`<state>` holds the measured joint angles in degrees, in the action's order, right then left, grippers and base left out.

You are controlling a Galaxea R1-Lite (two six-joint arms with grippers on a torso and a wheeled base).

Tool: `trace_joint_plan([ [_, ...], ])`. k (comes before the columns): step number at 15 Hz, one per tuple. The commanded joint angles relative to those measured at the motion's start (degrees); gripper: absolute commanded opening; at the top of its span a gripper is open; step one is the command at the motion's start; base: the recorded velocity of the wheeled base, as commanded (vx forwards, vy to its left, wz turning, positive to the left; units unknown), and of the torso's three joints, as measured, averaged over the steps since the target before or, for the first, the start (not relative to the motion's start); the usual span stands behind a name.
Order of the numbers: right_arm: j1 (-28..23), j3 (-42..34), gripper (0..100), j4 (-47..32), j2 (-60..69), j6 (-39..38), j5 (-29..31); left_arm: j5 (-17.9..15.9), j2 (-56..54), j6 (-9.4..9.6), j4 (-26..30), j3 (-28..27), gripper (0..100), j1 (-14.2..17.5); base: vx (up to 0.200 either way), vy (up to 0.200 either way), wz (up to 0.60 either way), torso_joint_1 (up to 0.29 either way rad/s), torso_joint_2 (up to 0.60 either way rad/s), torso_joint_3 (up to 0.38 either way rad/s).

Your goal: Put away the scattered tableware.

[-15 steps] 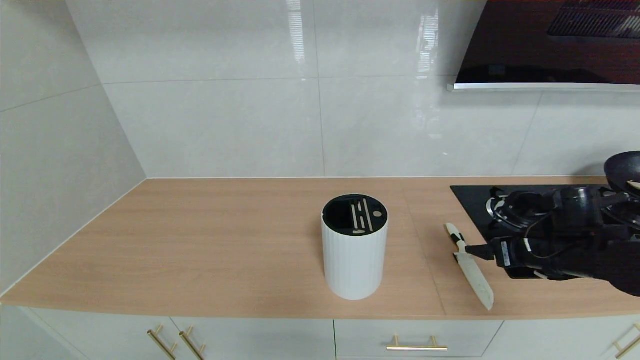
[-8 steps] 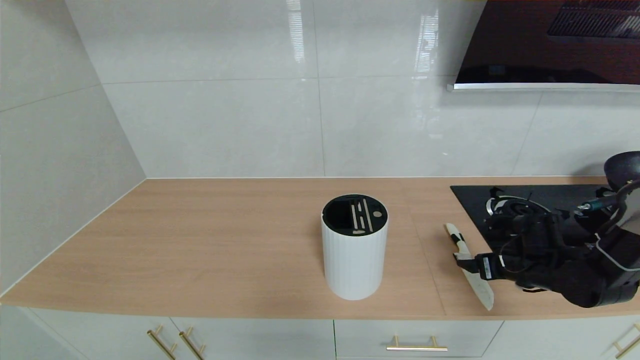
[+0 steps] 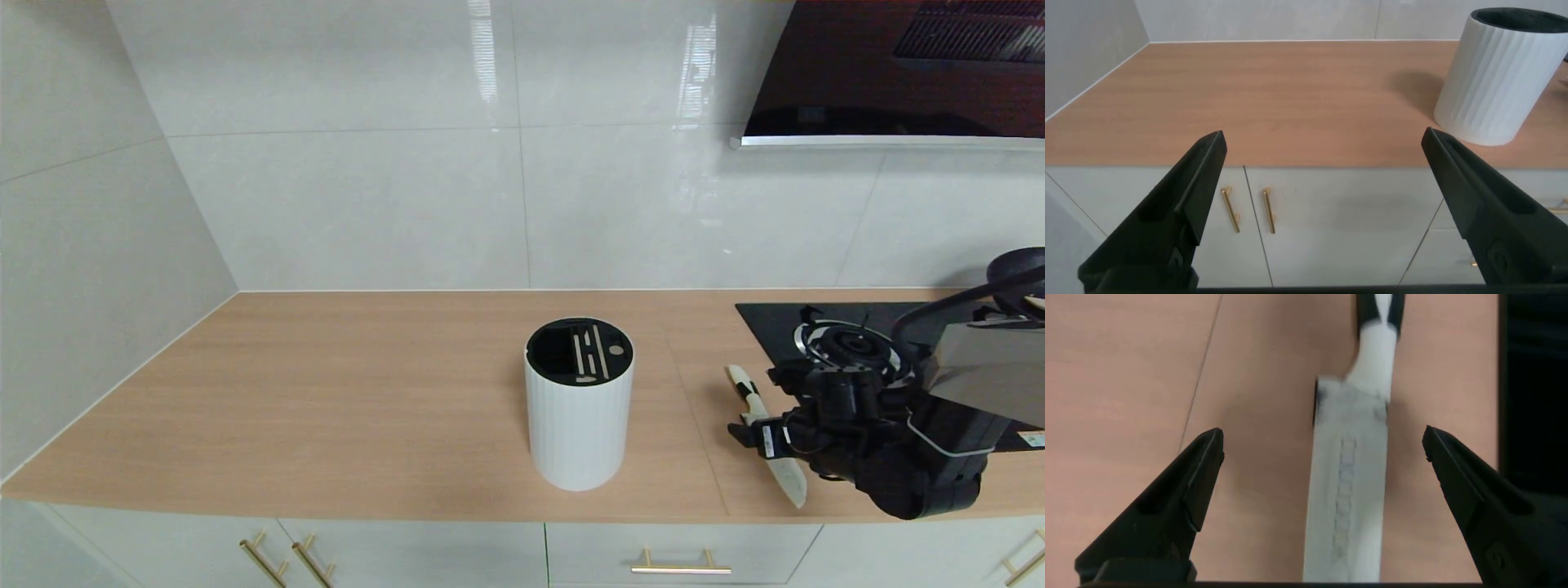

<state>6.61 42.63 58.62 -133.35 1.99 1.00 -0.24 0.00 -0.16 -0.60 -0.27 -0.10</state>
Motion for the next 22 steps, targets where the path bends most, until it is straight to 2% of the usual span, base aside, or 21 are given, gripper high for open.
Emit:
trace_joint_plan([
  [1,0.07,1.14,100,0.26,-2.53,0.03,0.06,-0.02,0.00,-0.11,-0.02,0.00,100,0.01,0.000,0.000,0.00,0.000,0.00,0.000],
  [4,-0.28,3.95,100,0.35,-4.64,-0.23,2.34,-0.02,0.00,-0.02,-0.02,0.00,100,0.01,0.000,0.000,0.00,0.000,0.00,0.000],
  [17,-1.16,5.97,100,3.25,-7.10,-2.07,2.60,-0.02,0.00,-0.02,-0.02,0.00,100,0.01,0.000,0.000,0.00,0.000,0.00,0.000],
  [18,-1.16,5.97,0,3.25,-7.10,-2.16,2.60,-0.02,0.00,-0.02,-0.02,0.00,100,0.01,0.000,0.000,0.00,0.000,0.00,0.000],
  [22,-1.16,5.89,0,3.16,-7.71,-2.07,2.52,-0.02,0.00,-0.02,-0.02,0.00,100,0.01,0.000,0.000,0.00,0.000,0.00,0.000],
])
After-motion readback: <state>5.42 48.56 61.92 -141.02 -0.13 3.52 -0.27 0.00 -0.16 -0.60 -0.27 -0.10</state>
